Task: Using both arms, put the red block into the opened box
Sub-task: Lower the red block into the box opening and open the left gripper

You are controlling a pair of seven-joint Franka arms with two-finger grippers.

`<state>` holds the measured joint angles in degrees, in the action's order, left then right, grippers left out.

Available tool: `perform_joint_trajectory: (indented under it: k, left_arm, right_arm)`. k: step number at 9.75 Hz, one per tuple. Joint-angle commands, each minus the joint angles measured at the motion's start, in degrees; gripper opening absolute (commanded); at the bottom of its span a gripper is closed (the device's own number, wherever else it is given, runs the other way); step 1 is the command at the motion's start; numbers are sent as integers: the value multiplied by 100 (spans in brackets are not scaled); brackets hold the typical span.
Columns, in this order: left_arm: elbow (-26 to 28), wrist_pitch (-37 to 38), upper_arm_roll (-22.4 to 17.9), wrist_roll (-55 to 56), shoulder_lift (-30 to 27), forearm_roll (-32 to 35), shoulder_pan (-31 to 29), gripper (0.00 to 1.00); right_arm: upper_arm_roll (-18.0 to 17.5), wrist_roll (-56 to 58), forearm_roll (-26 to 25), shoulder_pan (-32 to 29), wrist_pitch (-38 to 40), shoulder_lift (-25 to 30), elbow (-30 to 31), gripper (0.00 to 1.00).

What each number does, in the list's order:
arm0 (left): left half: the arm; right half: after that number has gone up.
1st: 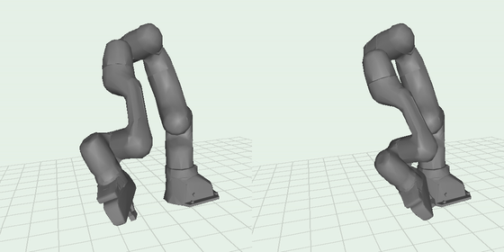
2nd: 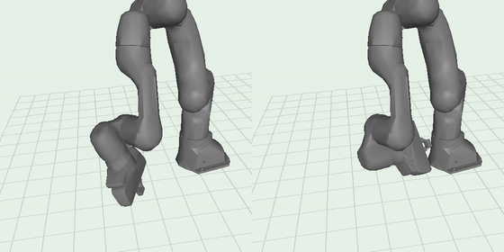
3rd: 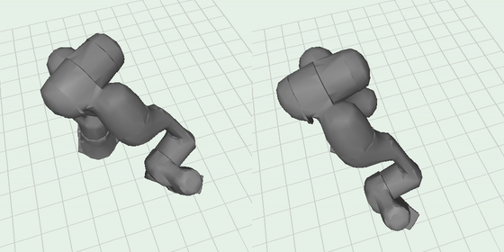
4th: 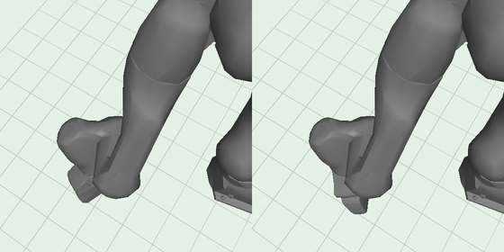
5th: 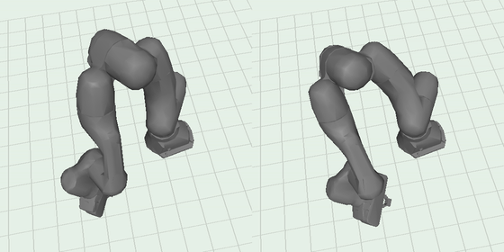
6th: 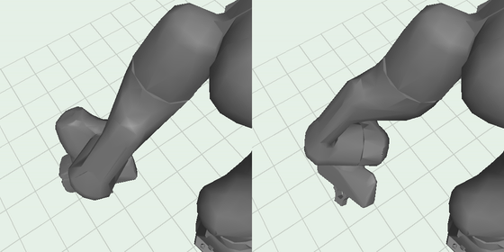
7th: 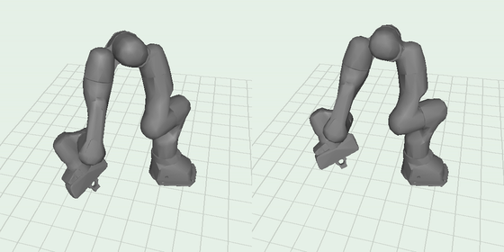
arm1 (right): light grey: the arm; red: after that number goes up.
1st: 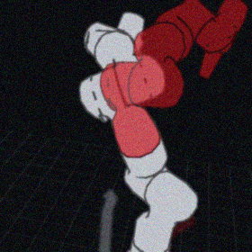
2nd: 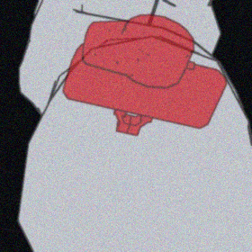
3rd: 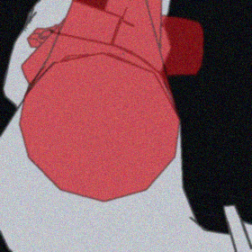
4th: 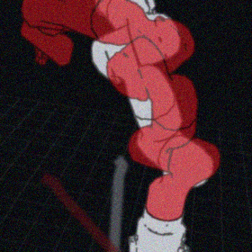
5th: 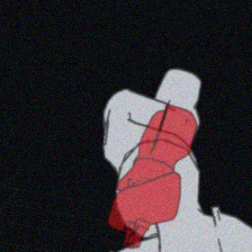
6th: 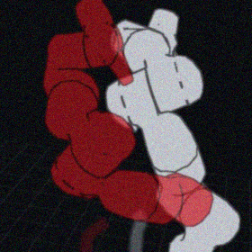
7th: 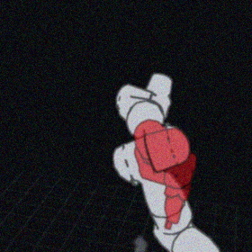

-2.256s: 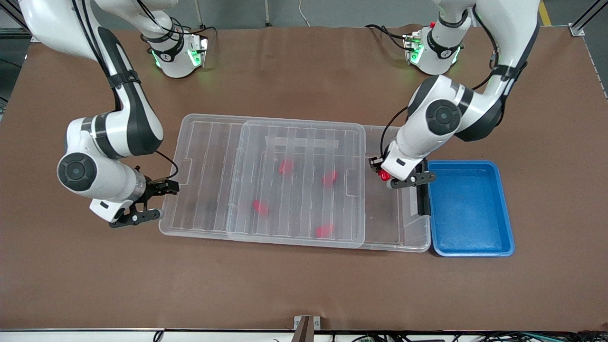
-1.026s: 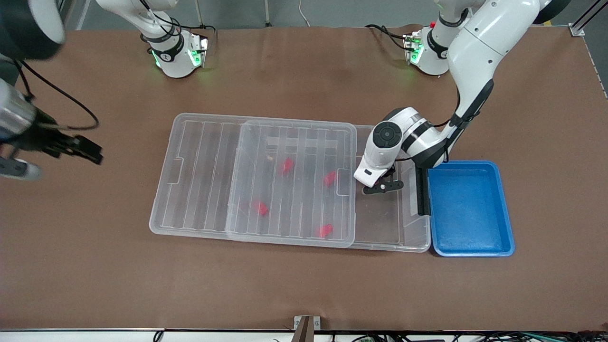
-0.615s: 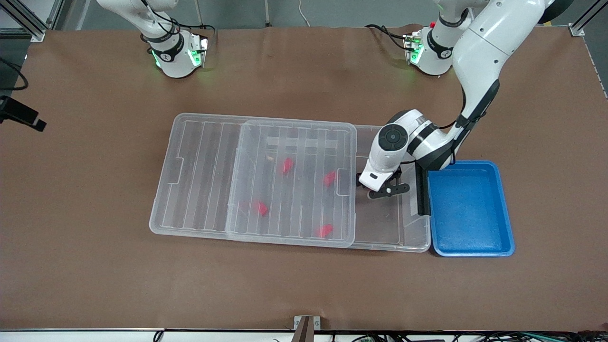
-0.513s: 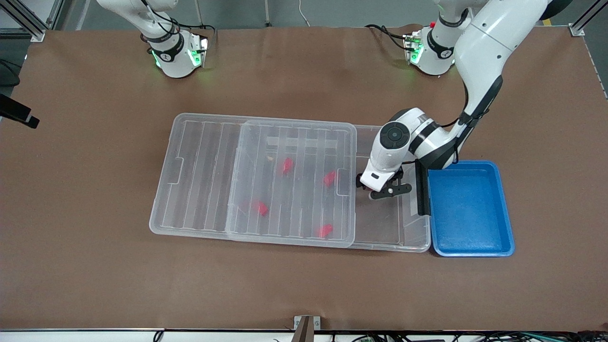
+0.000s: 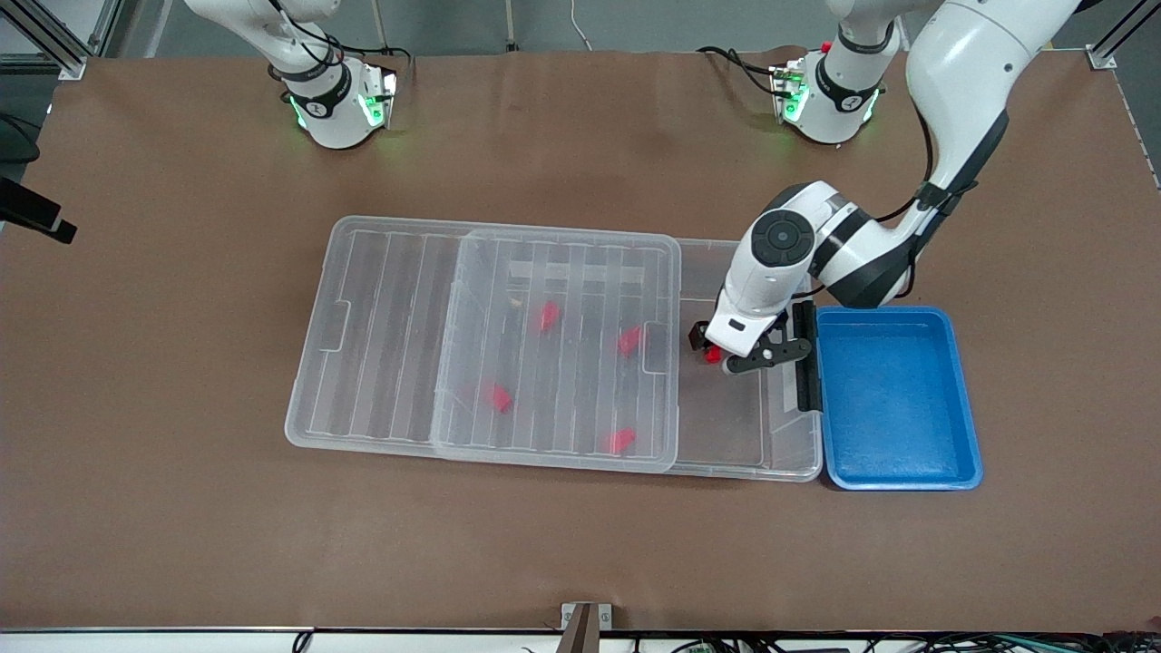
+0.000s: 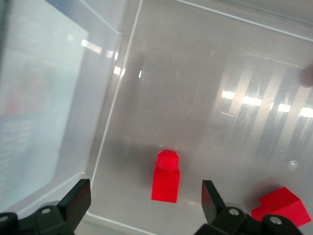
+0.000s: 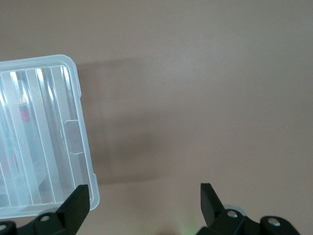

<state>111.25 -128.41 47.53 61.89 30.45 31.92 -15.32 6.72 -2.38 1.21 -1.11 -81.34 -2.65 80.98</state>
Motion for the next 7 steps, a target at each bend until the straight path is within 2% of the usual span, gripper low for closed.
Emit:
perform_joint_trajectory:
  k: [1,3,7]
  left_arm:
    - [-23,219,623,-2,22,-28,-557,100]
    - [-618,1058,1274,-115,-22,-19,-980,100]
    - [-2138,2598,1628,-668,-22,-28,-991,100]
  right_arm:
    - [-110,71,37,-74,-13,159,173,100]
    - [-101,71,37,-73,-13,159,173,100]
    - [-101,62,37,-82,-13,159,173,100]
